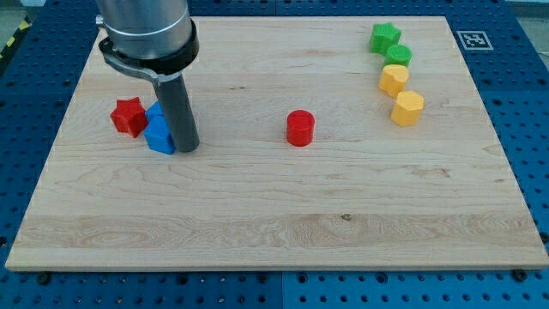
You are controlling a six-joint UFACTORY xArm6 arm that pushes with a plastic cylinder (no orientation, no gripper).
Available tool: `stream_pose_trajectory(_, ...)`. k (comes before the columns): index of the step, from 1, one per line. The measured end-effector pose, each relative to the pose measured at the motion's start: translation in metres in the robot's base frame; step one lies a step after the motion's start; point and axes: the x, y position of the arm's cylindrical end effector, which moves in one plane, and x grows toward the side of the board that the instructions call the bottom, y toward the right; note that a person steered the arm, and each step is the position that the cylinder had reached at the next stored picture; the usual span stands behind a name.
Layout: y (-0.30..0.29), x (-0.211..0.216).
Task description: Move the red circle towards blue cube and blue triangle
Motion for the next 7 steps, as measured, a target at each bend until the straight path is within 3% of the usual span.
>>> stream_pose_trajectory(1,0.012,-0.001)
stream_pose_trajectory(3,0.167,0.034)
stream_pose_trajectory(4,0.266,0.029)
stream_pose_trajectory(5,0.301,0.007)
stream_pose_trajectory(7,0.255,-0.028)
